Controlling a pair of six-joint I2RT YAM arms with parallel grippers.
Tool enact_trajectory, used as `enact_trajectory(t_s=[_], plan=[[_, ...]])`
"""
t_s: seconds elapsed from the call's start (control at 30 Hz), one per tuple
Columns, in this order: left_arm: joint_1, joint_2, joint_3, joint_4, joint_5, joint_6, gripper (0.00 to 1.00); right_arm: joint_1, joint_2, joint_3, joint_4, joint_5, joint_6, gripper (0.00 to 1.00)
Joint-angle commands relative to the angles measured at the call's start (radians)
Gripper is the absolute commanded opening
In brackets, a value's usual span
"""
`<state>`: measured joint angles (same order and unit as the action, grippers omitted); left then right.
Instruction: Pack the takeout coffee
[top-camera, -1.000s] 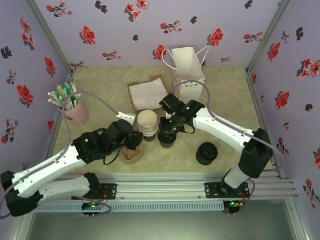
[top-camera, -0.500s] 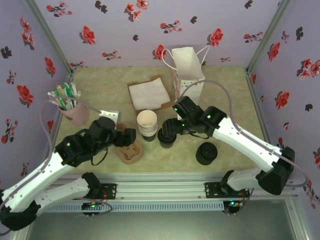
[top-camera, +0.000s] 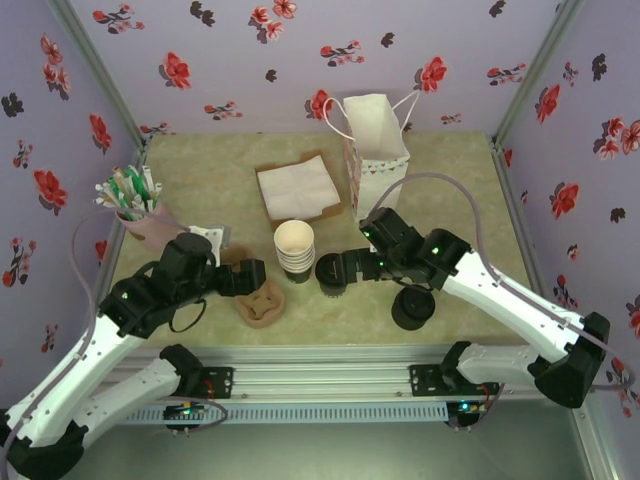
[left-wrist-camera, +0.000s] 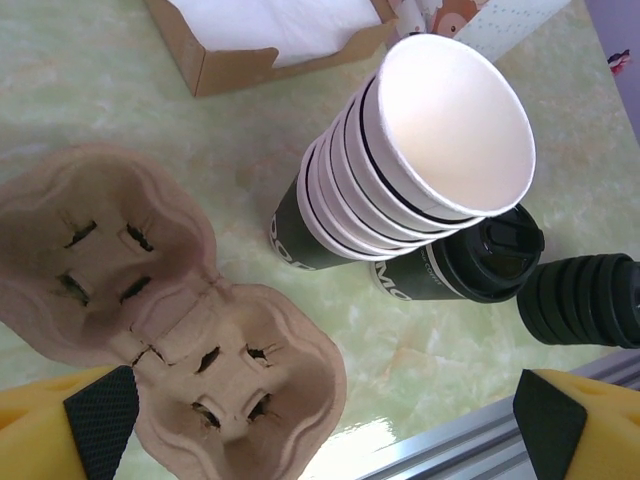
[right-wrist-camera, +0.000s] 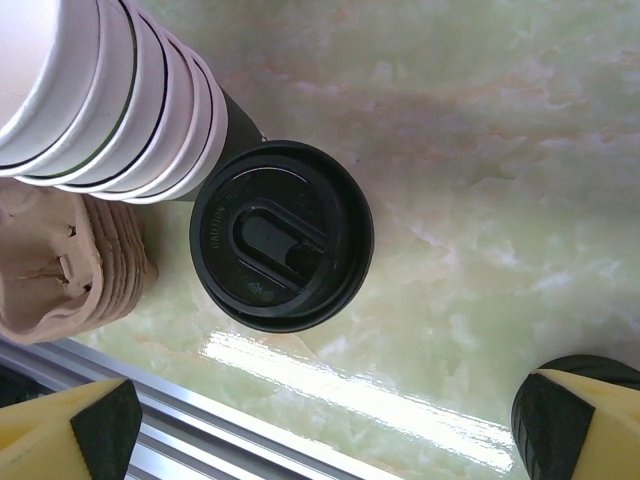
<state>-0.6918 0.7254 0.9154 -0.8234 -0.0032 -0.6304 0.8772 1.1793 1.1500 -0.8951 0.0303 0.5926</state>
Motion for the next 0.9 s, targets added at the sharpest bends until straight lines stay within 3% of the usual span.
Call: enact_trajectory(t_s=[0.0, 0.2, 0.4, 0.87], plan=[[0.054, 0.01, -0.012, 0.042, 0.102, -0.01, 0.99, 0.007, 0.022, 0.014, 0.021, 0.011, -0.029, 0.99], [0.116, 0.042, -0.001, 0.057, 0.138, 0.011, 0.99, 0.004, 0.096, 0.169, -0.039, 0.129, -0.048, 0.98], [0.139, 0.099, 0.072, 0.048, 0.1, 0.069, 0.99, -0.051, 0.241, 0.464, -0.168, 0.195, -0.135, 0.88], [0.163, 0.5, 0.577, 0.039, 0.12, 0.237, 0.99, -0.22, 0.647, 1.134, -0.361, 0.212, -0.311, 0.59]])
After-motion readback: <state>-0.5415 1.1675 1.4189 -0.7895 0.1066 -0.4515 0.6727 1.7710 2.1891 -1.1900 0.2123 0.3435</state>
